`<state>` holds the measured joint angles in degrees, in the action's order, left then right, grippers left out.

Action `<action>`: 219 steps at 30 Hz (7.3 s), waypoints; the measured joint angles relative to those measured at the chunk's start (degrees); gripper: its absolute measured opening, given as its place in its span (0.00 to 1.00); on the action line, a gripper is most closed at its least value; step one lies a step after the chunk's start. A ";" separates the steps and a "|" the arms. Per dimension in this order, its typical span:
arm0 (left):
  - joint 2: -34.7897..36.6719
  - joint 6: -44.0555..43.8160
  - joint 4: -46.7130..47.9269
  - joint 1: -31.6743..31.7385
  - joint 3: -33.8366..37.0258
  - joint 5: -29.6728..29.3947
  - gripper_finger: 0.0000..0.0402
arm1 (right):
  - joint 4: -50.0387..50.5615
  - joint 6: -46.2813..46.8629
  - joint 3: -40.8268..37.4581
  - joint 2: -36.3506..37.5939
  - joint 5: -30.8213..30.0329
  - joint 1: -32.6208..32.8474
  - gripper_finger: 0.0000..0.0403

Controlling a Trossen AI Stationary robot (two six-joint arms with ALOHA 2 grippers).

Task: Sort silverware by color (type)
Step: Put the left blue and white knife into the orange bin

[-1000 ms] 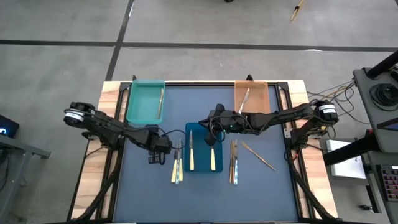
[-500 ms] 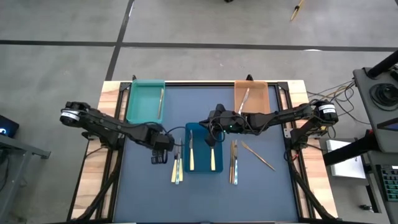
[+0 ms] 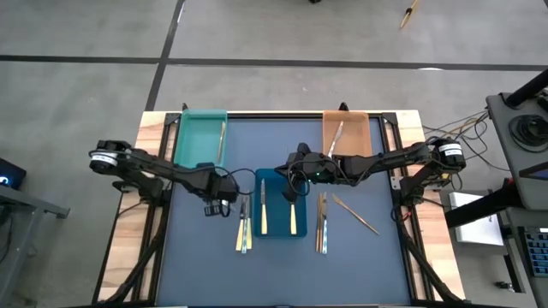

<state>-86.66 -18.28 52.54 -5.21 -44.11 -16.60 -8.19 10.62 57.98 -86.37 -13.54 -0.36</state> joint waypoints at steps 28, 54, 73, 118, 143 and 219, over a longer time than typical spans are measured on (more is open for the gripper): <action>-3.96 -6.26 1.10 0.38 -4.05 15.45 0.00 | 0.67 -1.67 -0.12 0.00 0.00 -0.02 0.02; -3.56 12.28 5.05 -1.45 -3.36 14.19 0.39 | 1.42 -1.67 -0.15 0.00 0.00 0.00 0.02; -9.13 8.48 3.72 -1.49 -1.87 15.04 0.29 | 1.54 -1.67 -0.16 0.00 0.00 0.50 0.02; 30.99 14.89 -26.42 -1.47 -0.77 14.94 0.00 | -0.29 -5.50 -0.25 0.00 5.01 1.25 0.02; 20.48 28.29 -57.37 -1.49 0.82 38.22 0.00 | -18.50 -12.17 -0.27 0.00 24.86 3.66 0.10; 11.29 27.00 -69.45 4.87 0.73 36.26 0.31 | -11.33 -12.71 7.40 -0.72 37.48 3.10 0.02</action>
<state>-75.37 8.72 -16.92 -0.34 -43.38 19.66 -19.52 -2.09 65.38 -87.09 23.94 2.74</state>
